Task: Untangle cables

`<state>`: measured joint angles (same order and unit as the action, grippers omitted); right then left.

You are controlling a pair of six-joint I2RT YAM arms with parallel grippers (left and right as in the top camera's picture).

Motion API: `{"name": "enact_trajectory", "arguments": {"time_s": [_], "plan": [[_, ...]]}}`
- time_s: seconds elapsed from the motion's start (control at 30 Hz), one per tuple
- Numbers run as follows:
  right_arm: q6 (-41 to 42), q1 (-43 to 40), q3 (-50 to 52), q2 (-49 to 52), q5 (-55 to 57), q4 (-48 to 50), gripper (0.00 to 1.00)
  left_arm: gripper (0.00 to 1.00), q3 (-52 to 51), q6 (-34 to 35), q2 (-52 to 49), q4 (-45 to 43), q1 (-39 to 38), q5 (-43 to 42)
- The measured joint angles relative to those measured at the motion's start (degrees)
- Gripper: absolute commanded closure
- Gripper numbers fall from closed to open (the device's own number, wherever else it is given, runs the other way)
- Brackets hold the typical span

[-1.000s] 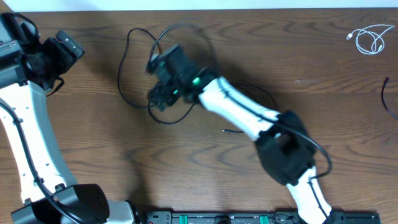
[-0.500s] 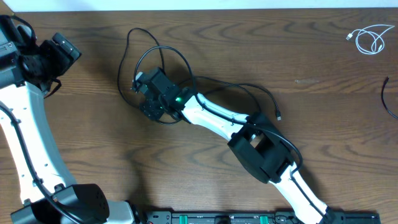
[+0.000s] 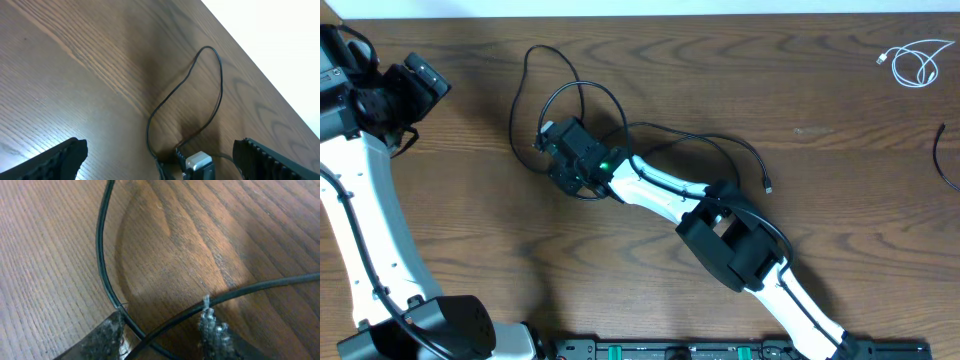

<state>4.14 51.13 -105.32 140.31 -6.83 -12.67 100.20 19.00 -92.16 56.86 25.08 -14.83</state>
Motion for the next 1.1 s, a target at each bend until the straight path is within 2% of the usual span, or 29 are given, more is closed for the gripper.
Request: {"name": "enact_trajectory", "arguments": {"time_s": [0.1,0.27,0.53,0.67,1.0,1.1], "plan": [[1.6,0.0,-1.2,0.3,0.6,-2.7,0.87,0.02,0.0,0.0,0.0,0.0,0.0,0.0],[2.9,-0.1,-3.0,0.1,4.8,-9.4,0.99,0.02,0.0,0.0,0.0,0.0,0.0,0.0],[3.1,-4.4,-1.9,-4.5,10.4,-25.7,0.99,0.02,0.0,0.0,0.0,0.0,0.0,0.0],[3.1,-10.8,-0.5,-9.7,11.4,-32.9,0.99,0.02,0.0,0.0,0.0,0.0,0.0,0.0],[0.9,-26.0,-0.4,-30.8,5.1,-45.7,0.99,0.02,0.0,0.0,0.0,0.0,0.0,0.1],[-0.9,-28.6,-0.5,-32.4,1.4,-46.8,0.99,0.02,0.0,0.0,0.0,0.0,0.0,0.1]]}}
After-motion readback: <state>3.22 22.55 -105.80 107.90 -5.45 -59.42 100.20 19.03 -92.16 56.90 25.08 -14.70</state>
